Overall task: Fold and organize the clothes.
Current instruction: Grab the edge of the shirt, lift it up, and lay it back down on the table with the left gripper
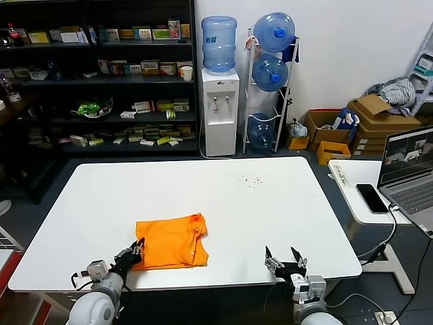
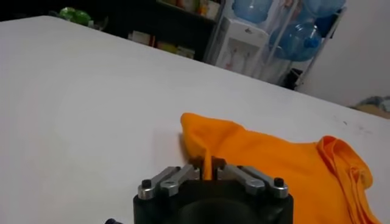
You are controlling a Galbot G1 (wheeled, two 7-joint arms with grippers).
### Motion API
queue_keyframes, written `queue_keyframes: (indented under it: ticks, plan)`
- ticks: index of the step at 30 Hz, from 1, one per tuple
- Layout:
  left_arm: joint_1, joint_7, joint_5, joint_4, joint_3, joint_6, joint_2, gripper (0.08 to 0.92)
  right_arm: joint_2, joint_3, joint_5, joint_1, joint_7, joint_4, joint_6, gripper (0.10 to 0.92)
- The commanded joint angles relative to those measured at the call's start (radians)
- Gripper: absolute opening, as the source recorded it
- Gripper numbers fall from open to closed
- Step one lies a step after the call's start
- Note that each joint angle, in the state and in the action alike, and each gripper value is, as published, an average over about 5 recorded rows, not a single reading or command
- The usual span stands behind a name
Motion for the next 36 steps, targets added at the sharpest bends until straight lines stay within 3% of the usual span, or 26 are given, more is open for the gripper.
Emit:
queue_keyframes:
  ticks: [1, 6, 10, 17, 22, 30, 36]
  plan:
    - [0.011, 0.001, 0.073, -0.063, 0.002, -0.041, -0.005, 0.172, 0.0, 0.001, 0.002, 0.0, 0.001, 0.0, 0.001, 0.823]
    - [0.046, -0.019, 0.176, -0.199, -0.06, -0.033, 0.021, 0.114, -0.003, -0.001, 0.009, 0.011, 0.003, -0.001, 0.0, 0.823]
    - [0.062, -0.046, 0.223, -0.236, -0.193, 0.014, 0.114, 0.114, -0.01, -0.007, 0.009, 0.022, 0.002, -0.002, 0.003, 0.823]
    - [0.109, 0.011, 0.28, 0.02, -0.465, -0.005, 0.364, 0.114, -0.014, 0.001, -0.081, 0.033, -0.065, -0.001, 0.058, 0.823]
    - [0.145, 0.036, 0.28, 0.069, -0.528, -0.021, 0.428, 0.114, -0.01, 0.029, -0.109, 0.027, -0.098, 0.011, 0.088, 0.823]
    - [0.104, -0.004, 0.048, -0.14, -0.33, 0.04, 0.371, 0.114, -0.003, 0.066, -0.133, -0.01, -0.12, 0.039, 0.096, 0.823]
    - [-0.017, -0.198, -0.173, -0.363, 0.083, 0.142, 0.294, 0.114, 0.009, 0.105, -0.155, -0.054, -0.107, 0.059, 0.123, 0.823]
